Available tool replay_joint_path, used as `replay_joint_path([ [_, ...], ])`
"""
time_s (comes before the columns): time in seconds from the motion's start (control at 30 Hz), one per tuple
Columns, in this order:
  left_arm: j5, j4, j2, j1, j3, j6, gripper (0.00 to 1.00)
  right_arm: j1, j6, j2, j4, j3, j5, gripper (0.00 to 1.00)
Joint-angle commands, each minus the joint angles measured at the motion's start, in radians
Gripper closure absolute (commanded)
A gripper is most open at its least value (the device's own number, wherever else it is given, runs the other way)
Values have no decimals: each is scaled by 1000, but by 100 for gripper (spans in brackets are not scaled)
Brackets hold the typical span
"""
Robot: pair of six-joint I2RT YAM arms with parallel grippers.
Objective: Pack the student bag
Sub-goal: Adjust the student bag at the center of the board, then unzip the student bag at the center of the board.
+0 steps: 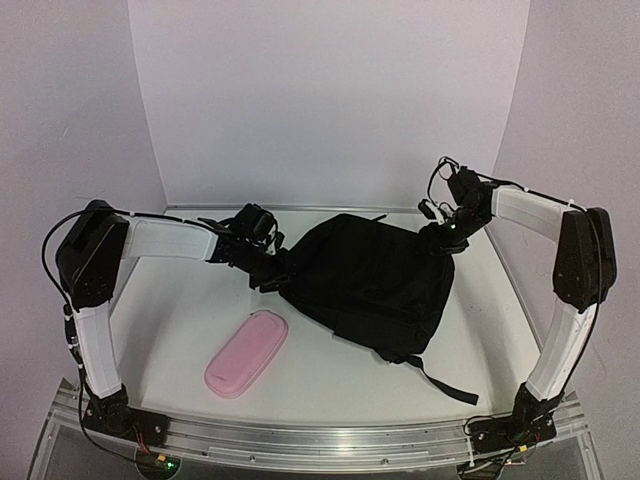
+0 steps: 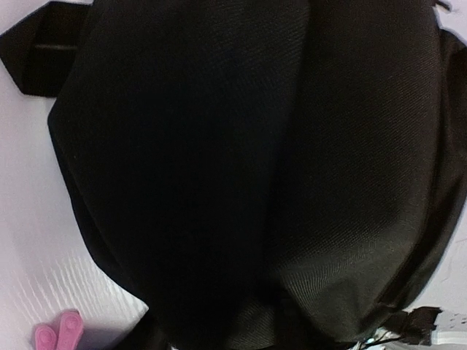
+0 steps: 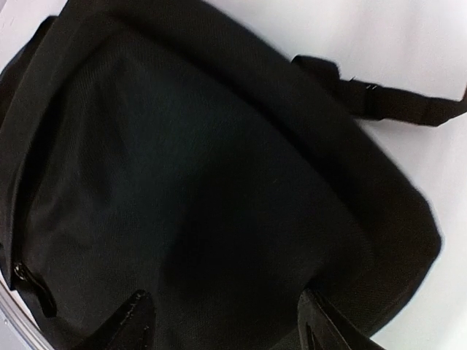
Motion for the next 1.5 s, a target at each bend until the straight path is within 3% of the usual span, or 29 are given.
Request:
replay_joint_path([
  [0.0,-7,51,99,24,143,5,66,1,-1,-55,-19,-106,-103,42],
  [0.13,36,61,178,62,242,12,82,1,12,-144,-21,-211,-149,51],
  [0.3,77,17,286,91,399,55,86,13,27,-258,-22,-335,-204,51],
  [0.4,96,-14,329,98,491,85,80,54,22,-297,-27,-380,-236,49],
  [0.5,124,-5,314,98,497,110,68,111,-7,-345,-47,-383,-286,48],
  [0.67,137,92,137,95,335,119,45,164,-24,-410,-71,-255,-195,47],
  [0.77,137,130,34,73,233,112,36,209,-44,-407,-65,-187,-100,45],
  [1.07,123,169,-5,-23,128,35,32,374,-102,-208,-58,-16,106,46],
  [1.47,116,228,54,-71,107,-36,33,432,-95,-20,-48,62,143,52],
])
